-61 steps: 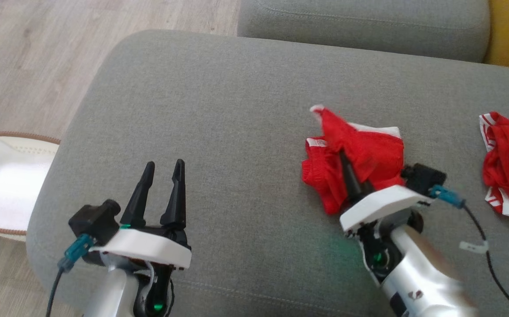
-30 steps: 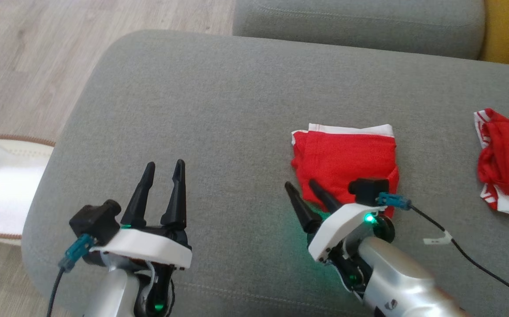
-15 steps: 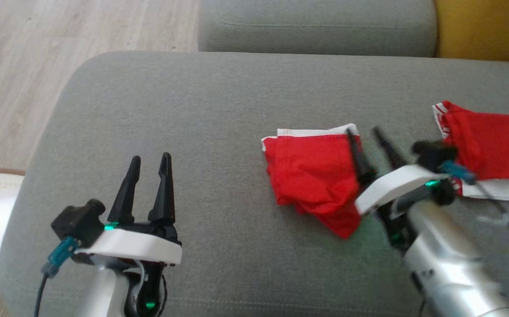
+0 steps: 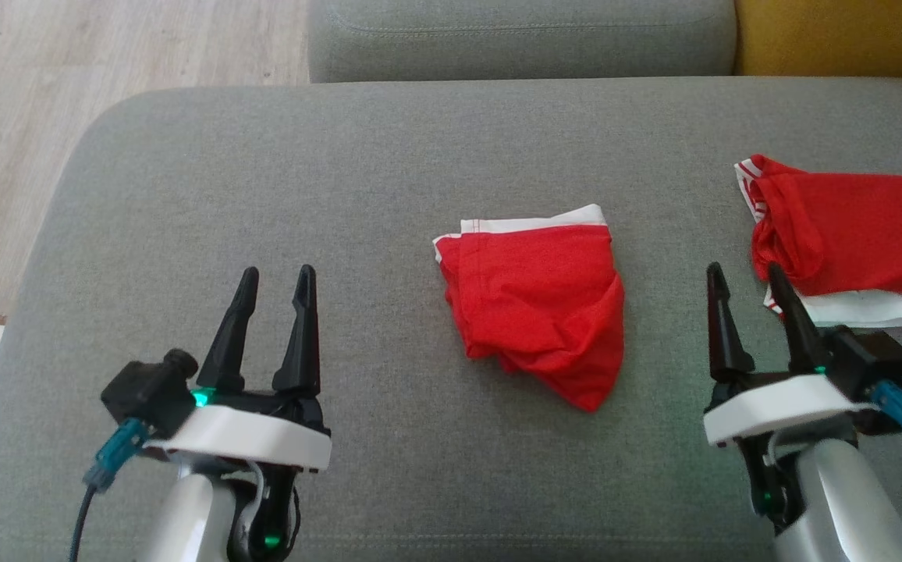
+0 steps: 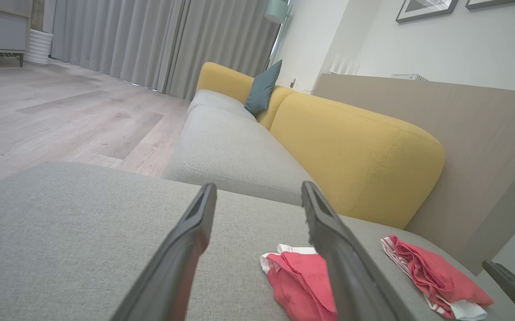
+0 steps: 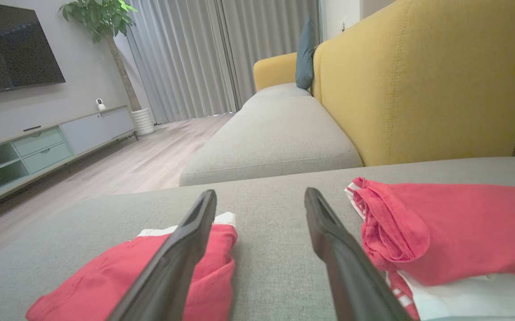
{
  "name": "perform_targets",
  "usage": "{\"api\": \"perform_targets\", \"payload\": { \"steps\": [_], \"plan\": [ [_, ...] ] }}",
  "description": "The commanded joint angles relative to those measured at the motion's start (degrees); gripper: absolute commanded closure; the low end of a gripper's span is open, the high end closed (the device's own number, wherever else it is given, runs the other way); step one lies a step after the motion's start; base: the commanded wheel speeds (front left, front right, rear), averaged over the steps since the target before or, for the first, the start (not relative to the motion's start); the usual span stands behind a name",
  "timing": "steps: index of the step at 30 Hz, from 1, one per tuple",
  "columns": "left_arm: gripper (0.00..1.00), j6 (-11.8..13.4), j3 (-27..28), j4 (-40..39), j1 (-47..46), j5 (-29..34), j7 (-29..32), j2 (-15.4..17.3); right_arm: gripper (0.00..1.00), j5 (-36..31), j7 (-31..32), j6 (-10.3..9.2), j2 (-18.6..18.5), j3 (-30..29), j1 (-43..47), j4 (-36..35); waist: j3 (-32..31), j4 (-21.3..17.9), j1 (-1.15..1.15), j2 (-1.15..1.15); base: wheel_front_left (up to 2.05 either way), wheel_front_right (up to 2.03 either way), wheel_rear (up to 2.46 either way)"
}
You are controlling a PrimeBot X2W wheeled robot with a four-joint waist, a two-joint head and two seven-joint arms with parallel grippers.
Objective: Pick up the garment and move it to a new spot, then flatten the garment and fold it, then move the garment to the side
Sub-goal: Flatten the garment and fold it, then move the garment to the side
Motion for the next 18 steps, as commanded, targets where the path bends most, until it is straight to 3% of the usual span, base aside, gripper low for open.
{"api": "perform_targets", "payload": {
  "steps": [1, 10, 18],
  "plan": [
    [0.0, -0.08, 1.75, -2.05, -1.41, 0.35, -0.45, 0.33, 0.0, -0.18, 0.33, 0.37, 0.33, 0.91, -0.93, -2.8, 0.06, -0.08, 0.0, 0.0, 0.0, 0.0, 0.0],
    [0.0, -0.44, 1.24, -2.16, -2.57, 0.23, -0.45, 0.33, 0.0, 3.27, 3.97, 0.37, 0.39, 2.4, 1.38, -6.41, 1.68, 0.78, 0.0, 0.0, 0.0, 0.0, 0.0],
    [0.0, -0.94, 0.51, -1.41, -3.72, 0.19, -0.45, 0.33, 0.0, 10.28, 8.61, 0.37, 0.39, 5.71, -2.57, 1.45, 4.72, 3.52, 0.0, 0.0, 0.0, 0.0, 0.0]
  ]
}}
